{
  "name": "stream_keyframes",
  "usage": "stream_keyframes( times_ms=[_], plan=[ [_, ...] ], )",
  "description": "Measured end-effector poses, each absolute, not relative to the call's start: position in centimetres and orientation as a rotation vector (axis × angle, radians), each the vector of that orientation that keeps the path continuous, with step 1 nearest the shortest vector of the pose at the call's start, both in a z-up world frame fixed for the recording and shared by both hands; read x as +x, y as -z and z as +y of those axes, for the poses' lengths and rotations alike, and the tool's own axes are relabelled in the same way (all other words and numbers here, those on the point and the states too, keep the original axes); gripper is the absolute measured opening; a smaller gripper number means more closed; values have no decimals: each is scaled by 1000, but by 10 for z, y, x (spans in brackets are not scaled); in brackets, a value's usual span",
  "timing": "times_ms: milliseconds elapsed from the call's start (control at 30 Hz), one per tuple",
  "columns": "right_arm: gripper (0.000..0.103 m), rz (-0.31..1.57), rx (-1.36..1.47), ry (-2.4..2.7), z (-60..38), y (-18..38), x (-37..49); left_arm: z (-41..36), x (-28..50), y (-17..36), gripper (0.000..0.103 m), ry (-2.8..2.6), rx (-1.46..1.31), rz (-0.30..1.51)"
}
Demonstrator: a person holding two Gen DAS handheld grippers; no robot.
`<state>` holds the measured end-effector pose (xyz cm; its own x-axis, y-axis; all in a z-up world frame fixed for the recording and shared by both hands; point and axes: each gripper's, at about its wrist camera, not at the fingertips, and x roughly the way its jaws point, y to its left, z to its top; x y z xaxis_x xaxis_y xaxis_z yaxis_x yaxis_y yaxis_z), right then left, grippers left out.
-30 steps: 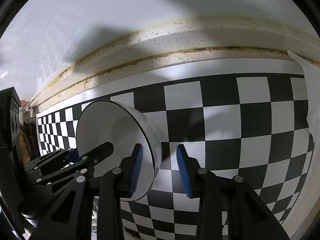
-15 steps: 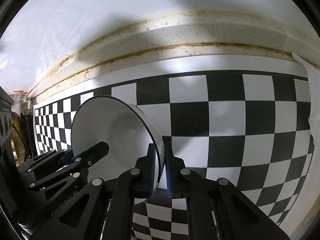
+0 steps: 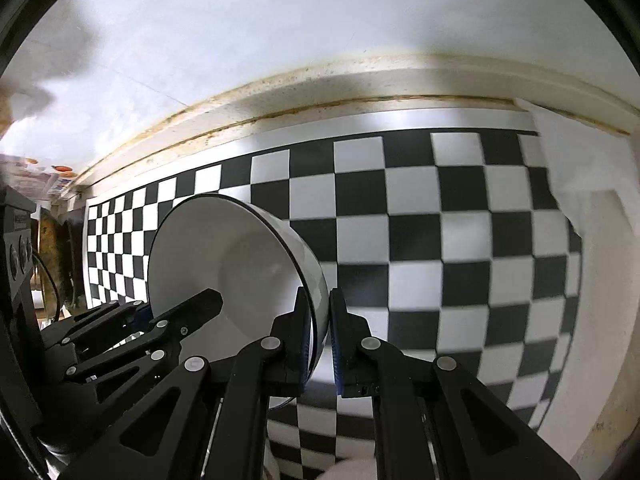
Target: Organize plates and bowls
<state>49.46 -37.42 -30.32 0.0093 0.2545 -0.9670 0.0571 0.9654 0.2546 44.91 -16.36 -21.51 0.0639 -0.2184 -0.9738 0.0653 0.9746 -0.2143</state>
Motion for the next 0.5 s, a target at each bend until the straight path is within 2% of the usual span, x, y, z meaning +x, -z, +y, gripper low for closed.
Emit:
stream_keyframes(
  times_ms=[167,500],
  plan=[
    [10,1509,255,-139,-385,268,455,-170,420,185,16,265,-97,1449],
    [10,1457,268,-102,-407,220,355,-199,350,158,16,352,-61,1416]
  ],
)
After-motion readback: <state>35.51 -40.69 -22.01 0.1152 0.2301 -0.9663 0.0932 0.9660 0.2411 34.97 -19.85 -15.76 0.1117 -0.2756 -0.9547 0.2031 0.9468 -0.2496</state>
